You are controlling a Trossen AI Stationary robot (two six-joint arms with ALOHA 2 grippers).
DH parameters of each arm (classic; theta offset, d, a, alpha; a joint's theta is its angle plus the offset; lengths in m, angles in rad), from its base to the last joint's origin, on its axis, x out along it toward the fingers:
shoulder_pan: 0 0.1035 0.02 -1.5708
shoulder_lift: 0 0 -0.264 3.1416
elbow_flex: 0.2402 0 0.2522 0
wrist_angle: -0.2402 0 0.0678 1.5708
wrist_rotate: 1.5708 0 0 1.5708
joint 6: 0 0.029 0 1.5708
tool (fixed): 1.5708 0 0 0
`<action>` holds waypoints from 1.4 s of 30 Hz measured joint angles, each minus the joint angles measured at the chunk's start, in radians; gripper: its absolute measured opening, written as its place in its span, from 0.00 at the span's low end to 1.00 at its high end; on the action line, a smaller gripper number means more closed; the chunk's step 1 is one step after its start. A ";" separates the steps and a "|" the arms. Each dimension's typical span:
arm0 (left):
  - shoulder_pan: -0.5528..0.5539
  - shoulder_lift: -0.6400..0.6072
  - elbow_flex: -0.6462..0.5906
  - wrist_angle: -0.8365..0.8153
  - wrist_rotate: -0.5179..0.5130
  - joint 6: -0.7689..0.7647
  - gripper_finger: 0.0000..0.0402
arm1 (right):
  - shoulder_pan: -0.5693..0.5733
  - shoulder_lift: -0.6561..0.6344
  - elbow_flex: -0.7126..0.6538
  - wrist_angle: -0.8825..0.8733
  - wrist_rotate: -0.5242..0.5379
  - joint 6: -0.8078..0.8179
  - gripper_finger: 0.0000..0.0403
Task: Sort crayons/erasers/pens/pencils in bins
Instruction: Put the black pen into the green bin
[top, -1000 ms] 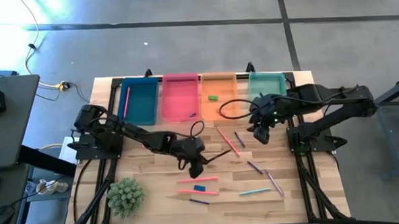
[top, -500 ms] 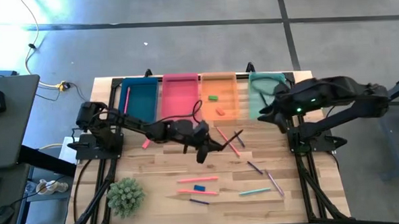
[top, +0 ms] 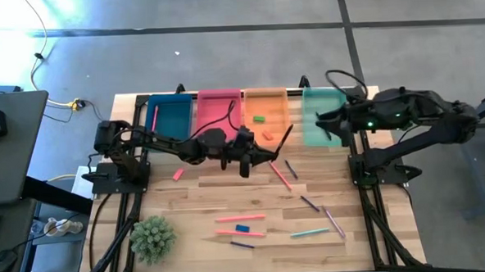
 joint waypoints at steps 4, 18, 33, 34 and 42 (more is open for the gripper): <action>0.024 -0.001 0.000 0.021 0.032 0.000 0.04 | 0.000 0.050 0.000 0.052 0.006 -0.002 0.41; 0.074 -0.001 0.000 0.029 0.100 0.028 0.04 | -0.001 0.212 0.000 0.104 0.128 0.027 0.41; 0.099 -0.001 0.000 0.029 0.163 0.035 0.04 | -0.003 0.300 0.000 0.148 0.181 0.135 0.41; 0.099 -0.001 0.000 0.029 0.163 0.035 0.04 | -0.003 0.305 0.000 0.148 0.181 0.135 0.41; 0.108 -0.001 0.000 0.029 0.164 0.047 0.04 | -0.003 0.322 0.000 0.144 0.181 0.135 0.21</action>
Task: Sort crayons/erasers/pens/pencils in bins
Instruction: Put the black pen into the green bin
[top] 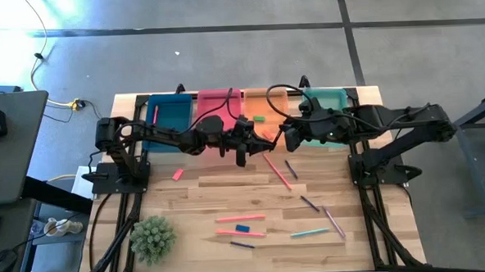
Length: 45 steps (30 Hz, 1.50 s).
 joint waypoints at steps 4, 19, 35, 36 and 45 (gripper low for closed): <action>0.004 0.000 0.000 -0.002 0.005 0.014 0.04 | 0.000 0.000 0.000 0.007 -0.003 0.005 0.06; 0.004 0.000 0.000 -0.016 0.003 0.072 0.14 | 0.000 0.000 0.001 -0.004 0.004 0.044 0.04; 0.072 0.000 0.000 -0.316 0.009 0.242 0.35 | -0.009 0.000 0.000 -0.287 0.029 0.178 0.03; 0.079 0.000 0.000 -0.332 0.008 0.242 0.35 | -0.014 0.000 0.000 -0.319 0.035 0.180 0.03; 0.117 0.000 0.000 -0.374 -0.003 0.242 0.33 | -0.148 0.020 -0.002 -0.602 0.052 0.132 0.03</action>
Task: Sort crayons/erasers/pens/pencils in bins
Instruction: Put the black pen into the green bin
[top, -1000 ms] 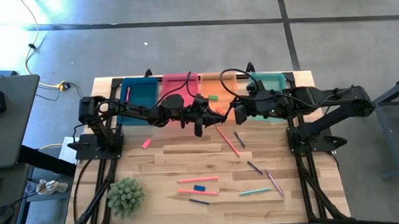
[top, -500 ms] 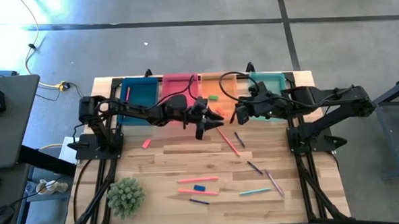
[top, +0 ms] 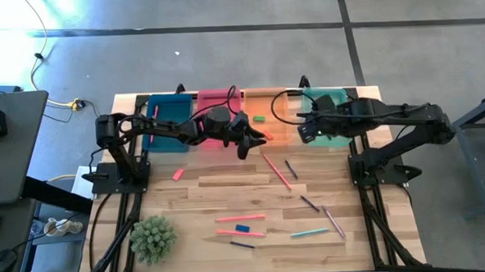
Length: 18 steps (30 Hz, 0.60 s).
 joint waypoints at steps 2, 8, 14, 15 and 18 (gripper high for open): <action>0.004 0.000 0.000 0.003 -0.001 0.000 0.33 | -0.042 0.003 0.000 -0.017 0.000 -0.055 0.03; 0.004 0.000 0.000 0.006 -0.001 0.000 0.33 | -0.194 0.006 0.000 -0.021 0.000 -0.238 0.03; 0.002 -0.057 0.000 -0.020 -0.001 0.169 0.33 | -0.324 0.006 0.000 -0.018 -0.031 -0.384 0.03; 0.002 -0.073 0.000 -0.031 -0.012 0.198 0.33 | -0.345 0.006 0.000 -0.012 -0.038 -0.406 0.03; 0.001 -0.121 0.000 -0.102 -0.089 0.249 0.33 | -0.402 0.005 0.000 0.021 -0.072 -0.474 0.03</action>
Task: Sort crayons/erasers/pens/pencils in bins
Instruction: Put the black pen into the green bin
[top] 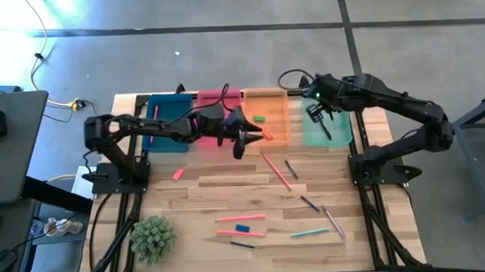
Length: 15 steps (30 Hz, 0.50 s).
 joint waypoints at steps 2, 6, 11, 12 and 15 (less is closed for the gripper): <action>0.000 -0.038 0.000 -0.066 -0.075 0.023 0.33 | -0.030 -0.001 -0.010 0.049 -0.013 -0.053 0.03; 0.002 -0.113 0.000 -0.206 -0.202 0.046 0.33 | -0.091 -0.010 -0.122 0.183 -0.081 -0.143 0.03; 0.001 -0.189 0.000 -0.359 -0.277 0.037 0.33 | -0.147 -0.010 -0.269 0.333 -0.133 -0.200 0.03; 0.001 -0.200 0.000 -0.382 -0.286 0.027 0.33 | -0.157 -0.010 -0.292 0.364 -0.140 -0.211 0.03; 0.000 -0.226 0.000 -0.458 -0.300 -0.005 0.33 | -0.189 -0.010 -0.354 0.432 -0.193 -0.242 0.03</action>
